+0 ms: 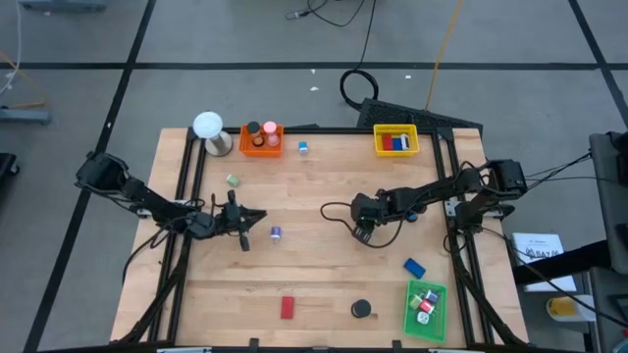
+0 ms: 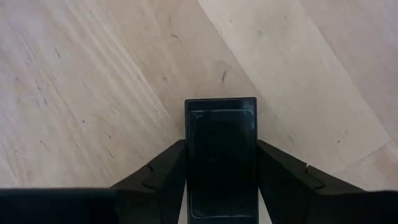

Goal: Pick & Place Office items
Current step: Put the black timer into the yellow basket

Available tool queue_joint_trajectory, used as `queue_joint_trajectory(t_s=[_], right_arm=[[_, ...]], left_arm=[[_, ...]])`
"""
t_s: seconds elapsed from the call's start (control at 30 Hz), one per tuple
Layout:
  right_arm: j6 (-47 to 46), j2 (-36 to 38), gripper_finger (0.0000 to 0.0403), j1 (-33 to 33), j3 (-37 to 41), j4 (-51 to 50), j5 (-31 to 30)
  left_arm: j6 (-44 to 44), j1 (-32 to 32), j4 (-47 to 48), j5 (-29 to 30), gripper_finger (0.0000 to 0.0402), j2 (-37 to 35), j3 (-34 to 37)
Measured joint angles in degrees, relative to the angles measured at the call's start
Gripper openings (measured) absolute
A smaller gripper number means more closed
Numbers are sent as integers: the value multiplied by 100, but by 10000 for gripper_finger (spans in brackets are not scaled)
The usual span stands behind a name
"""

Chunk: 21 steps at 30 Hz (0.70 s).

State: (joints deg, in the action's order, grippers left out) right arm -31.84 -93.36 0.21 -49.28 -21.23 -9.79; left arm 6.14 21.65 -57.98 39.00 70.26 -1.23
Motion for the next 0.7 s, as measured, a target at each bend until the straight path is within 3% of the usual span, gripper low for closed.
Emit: queue_joint_trajectory(t_s=[0.7], right_arm=[[473,0,260,17,0,-28,97]], left_arm=[[8,0,-9,-2,33,0,0]])
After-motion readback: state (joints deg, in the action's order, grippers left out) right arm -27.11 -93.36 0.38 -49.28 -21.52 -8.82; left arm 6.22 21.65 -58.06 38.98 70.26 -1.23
